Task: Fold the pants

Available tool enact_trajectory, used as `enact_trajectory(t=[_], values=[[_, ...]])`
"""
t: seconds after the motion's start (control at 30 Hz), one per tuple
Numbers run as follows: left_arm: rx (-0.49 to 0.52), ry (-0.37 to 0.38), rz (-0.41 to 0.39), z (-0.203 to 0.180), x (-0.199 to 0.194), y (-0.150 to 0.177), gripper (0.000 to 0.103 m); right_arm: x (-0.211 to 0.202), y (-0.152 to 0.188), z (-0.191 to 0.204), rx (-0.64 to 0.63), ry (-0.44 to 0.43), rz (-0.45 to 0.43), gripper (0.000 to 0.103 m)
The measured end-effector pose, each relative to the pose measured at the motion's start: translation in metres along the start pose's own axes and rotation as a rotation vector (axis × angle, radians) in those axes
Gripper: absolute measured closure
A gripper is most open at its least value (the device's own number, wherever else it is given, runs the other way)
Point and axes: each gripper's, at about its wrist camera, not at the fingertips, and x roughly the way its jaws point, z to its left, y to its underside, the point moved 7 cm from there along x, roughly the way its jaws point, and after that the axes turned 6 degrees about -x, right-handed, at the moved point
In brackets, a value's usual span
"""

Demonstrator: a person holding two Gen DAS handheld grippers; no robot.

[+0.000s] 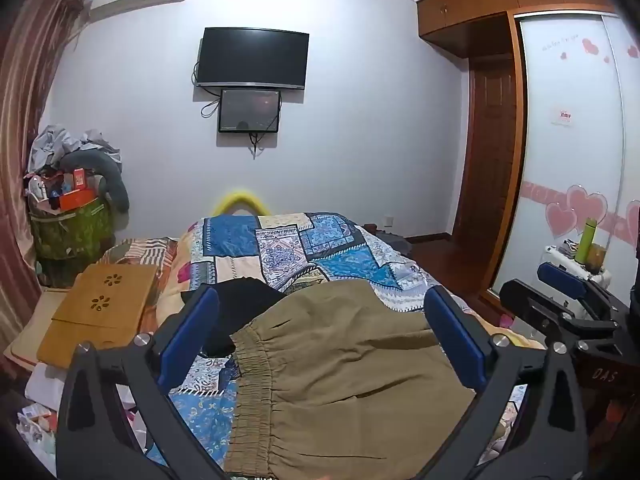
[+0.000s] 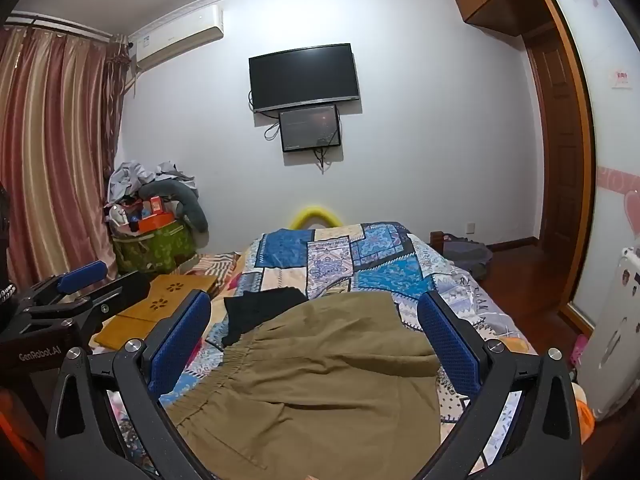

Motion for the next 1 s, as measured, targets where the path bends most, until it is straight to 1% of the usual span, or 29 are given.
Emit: enact_trajectory(t=[0.27, 0.3, 0.33, 0.47, 0.7, 1.0], values=[[0.01, 0.0, 0.0, 0.002, -0.004, -0.001, 0.0, -0.001, 0.002, 0.001, -0.002, 0.0, 0.007, 0.0], [0.006, -0.005, 0.0, 0.0, 0.004, 0.002, 0.0, -0.001, 0.001, 0.001, -0.001, 0.001, 0.008, 0.0], [0.009, -0.001, -0.006, -0.001, 0.001, 0.007, 0.0, -0.001, 0.001, 0.001, -0.001, 0.002, 0.009, 0.0], [0.005, -0.001, -0.005, 0.001, 0.001, 0.008, 0.0, -0.002, -0.001, 0.001, -0.001, 0.004, 0.01, 0.0], [0.003, 0.001, -0.001, 0.003, 0.004, 0.014, 0.0, -0.003, 0.01, 0.004, 0.004, 0.011, 0.019, 0.0], [0.004, 0.005, 0.008, 0.002, 0.007, 0.016, 0.0, -0.003, 0.006, -0.001, 0.015, 0.018, 0.029, 0.0]])
